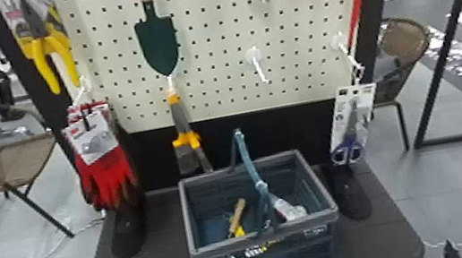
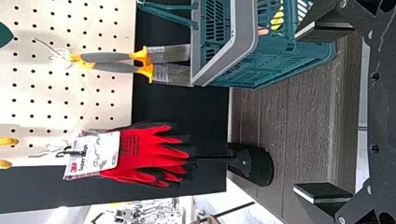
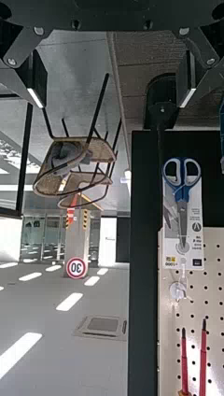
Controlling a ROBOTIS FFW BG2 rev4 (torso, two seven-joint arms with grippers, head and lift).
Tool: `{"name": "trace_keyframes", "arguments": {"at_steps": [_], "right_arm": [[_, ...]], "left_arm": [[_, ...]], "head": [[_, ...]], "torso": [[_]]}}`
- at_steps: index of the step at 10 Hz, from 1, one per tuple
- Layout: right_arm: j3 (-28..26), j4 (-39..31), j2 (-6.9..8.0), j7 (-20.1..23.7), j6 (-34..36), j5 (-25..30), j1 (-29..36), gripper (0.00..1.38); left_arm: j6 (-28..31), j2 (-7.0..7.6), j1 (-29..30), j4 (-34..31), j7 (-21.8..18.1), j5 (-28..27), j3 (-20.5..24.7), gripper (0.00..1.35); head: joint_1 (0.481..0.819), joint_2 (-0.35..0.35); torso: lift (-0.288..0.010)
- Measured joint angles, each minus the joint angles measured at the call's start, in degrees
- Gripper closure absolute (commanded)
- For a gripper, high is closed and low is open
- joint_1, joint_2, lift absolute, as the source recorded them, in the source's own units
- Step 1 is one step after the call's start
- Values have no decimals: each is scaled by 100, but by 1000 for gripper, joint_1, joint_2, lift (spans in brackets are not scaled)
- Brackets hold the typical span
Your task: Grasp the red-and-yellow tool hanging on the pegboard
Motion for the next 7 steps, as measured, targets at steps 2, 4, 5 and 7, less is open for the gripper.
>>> {"name": "trace_keyframes", "arguments": {"at_steps": [2, 4, 5, 7], "right_arm": [[0, -126, 15, 0, 97, 35, 24, 234], [13, -275, 81, 44, 131, -45, 74, 234], [25, -358, 106, 63, 148, -16, 94, 234], [193, -666, 147, 61, 400, -60, 119, 229]], "left_arm": [[4, 0, 0, 0, 0, 8, 0, 165], [12, -5, 0, 0, 0, 9, 0, 165], [16, -14, 1, 1, 0, 9, 0, 165], [17, -12, 1, 2, -7, 9, 6, 165]], "head": [[549, 0], [549, 0], [549, 0], [549, 0]], "torso": [[-100], [-100], [-100], [-100]]}}
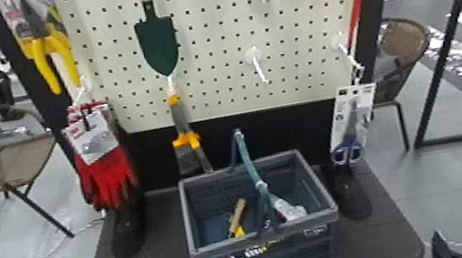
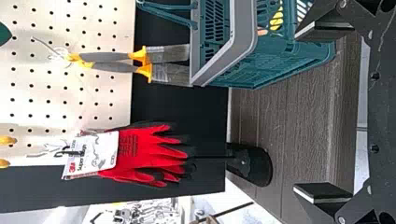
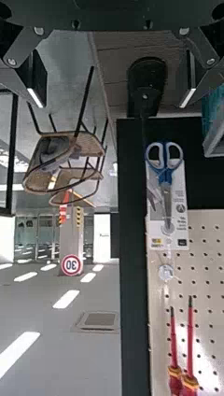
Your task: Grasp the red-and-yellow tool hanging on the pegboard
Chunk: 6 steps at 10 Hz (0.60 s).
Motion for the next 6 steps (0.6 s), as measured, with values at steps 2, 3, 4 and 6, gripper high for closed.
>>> {"name": "trace_keyframes", "arguments": {"at_steps": [2, 3, 4, 6], "right_arm": [[233, -982, 88, -109, 1114, 477, -81, 226], [340, -1523, 32, -100, 1824, 728, -259, 225], [490, -1957, -144, -98, 2564, 871, -600, 223], [684, -2342, -361, -16, 3688, 743, -1451, 196]], "left_arm": [[3, -2, 20, -1, -11, 5, 39, 165], [48, -66, 49, -1, -30, -33, 51, 165], [60, -196, 91, -1, -135, -100, 110, 165], [210, -256, -43, -11, -390, -200, 177, 165]], "head": [[549, 0], [549, 0], [549, 0], [549, 0]], "torso": [[-100], [-100], [-100], [-100]]}}
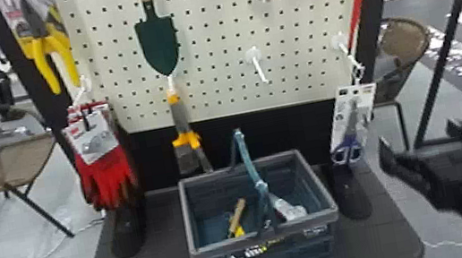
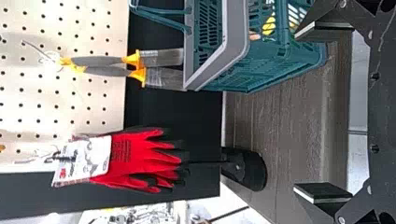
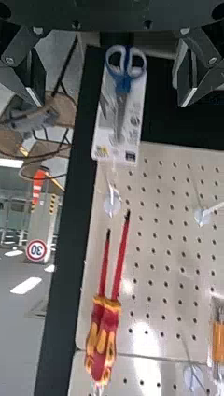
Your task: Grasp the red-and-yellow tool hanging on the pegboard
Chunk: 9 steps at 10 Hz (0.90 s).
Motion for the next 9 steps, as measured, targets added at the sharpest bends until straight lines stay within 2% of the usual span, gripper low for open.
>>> {"name": "trace_keyframes", "arguments": {"at_steps": [3, 6, 9], "right_arm": [[-19, -132, -9, 490, 1070, 206, -1317, 99], [-76, 214, 1, 526, 1351, 416, -2492, 99], [-74, 754, 89, 561, 1446, 382, -3316, 96]], "left_arm": [[247, 287, -256, -25, 20, 78, -191, 165], [381, 335, -340, -37, 18, 95, -259, 165], [579, 547, -447, -76, 18, 158, -358, 165]], "head": [[549, 0], [549, 0], [549, 0]], "torso": [[-100], [-100], [-100]]}}
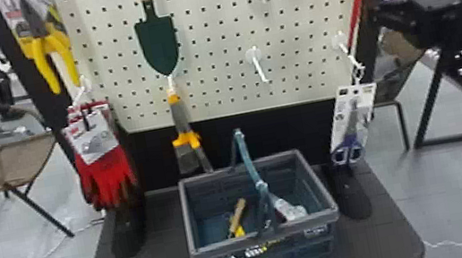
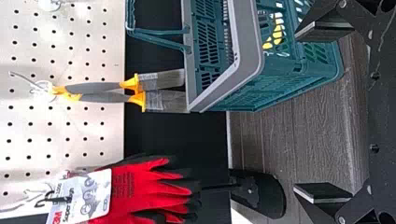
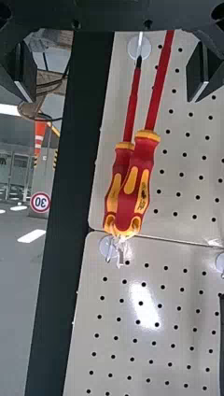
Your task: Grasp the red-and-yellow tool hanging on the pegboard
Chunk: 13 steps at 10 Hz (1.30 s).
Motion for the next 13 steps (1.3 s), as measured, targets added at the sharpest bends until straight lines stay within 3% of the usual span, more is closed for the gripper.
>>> {"name": "trace_keyframes", "arguments": {"at_steps": [6, 7, 9, 10, 11, 13], "right_arm": [[189, 857, 219, 304, 34, 18, -1237, 107], [222, 966, 238, 446, 32, 157, -1388, 160], [232, 1168, 202, 583, 48, 269, -1549, 400], [232, 1193, 187, 582, 63, 304, -1553, 601], [233, 1194, 181, 581, 71, 333, -1537, 651], [233, 1170, 148, 589, 115, 405, -1524, 1038]], "left_arm": [[253, 163, -195, -21, -2, 50, -131, 165], [256, 182, -210, -21, 1, 55, -127, 165], [244, 191, -231, -20, -1, 64, -103, 165], [244, 188, -231, -20, -1, 64, -99, 165], [247, 187, -226, -20, -2, 68, -98, 165], [248, 194, -232, -19, -3, 74, -105, 165]], "head": [[549, 0], [549, 0], [549, 0], [549, 0], [549, 0], [549, 0]], "torso": [[-100], [-100], [-100], [-100], [-100], [-100]]}}
